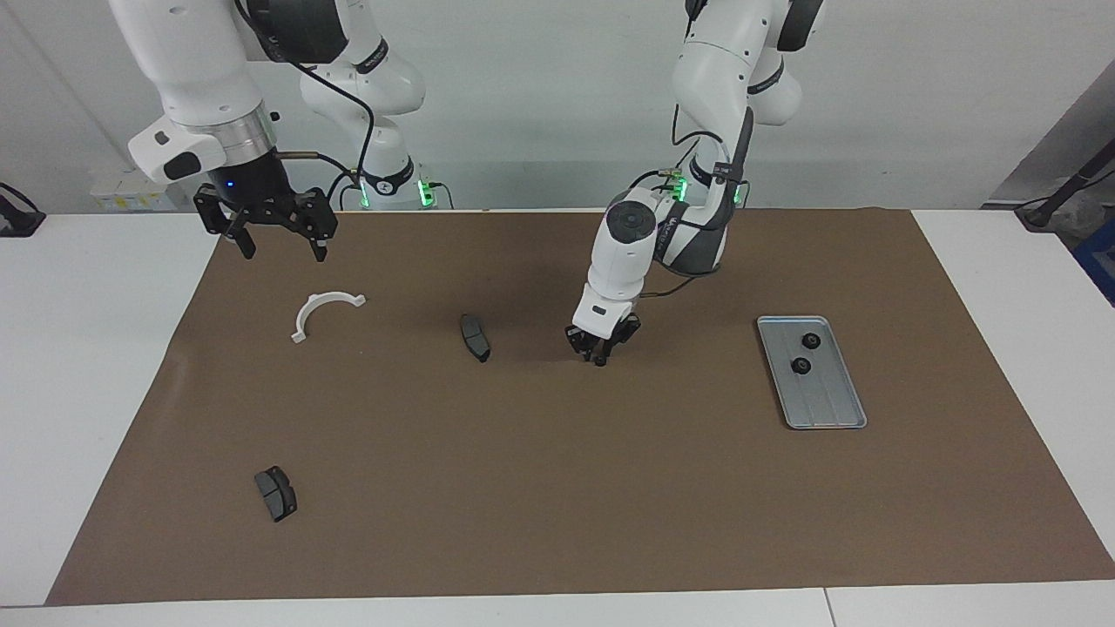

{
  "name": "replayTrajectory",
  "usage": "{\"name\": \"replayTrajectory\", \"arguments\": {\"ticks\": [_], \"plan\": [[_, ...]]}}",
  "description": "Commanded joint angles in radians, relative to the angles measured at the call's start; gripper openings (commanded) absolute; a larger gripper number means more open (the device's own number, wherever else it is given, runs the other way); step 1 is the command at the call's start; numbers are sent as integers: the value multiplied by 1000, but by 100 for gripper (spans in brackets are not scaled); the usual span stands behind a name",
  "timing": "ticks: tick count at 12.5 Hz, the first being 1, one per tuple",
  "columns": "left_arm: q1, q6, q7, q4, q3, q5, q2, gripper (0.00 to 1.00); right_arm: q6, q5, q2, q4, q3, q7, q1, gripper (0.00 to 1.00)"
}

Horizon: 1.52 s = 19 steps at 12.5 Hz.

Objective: Pick bearing gear from pile to tray

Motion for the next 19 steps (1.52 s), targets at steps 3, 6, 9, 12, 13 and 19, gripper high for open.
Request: {"name": "replayTrajectory", "arguments": {"ticks": [3,6,9,12,13,19], "plan": [[-3,8,15,-10,7,-1,3,27,-59,26,-15,-17,15,-45,-26,100],[-3,10,26,-10,7,-1,5,18,-44,70,-39,-67,15,-45,-32,100],[-3,8,27,-9,7,0,6,13,-46,70,-39,-63,13,-91,-33,100],[-1,-1,27,0,10,5,9,3,-44,69,-38,-58,15,-100,-27,100],[6,-2,27,5,10,7,9,2,-41,60,-39,-61,15,-102,-26,100],[109,-116,79,92,7,8,-6,0,4,30,-38,-66,15,-102,-23,100]]}}
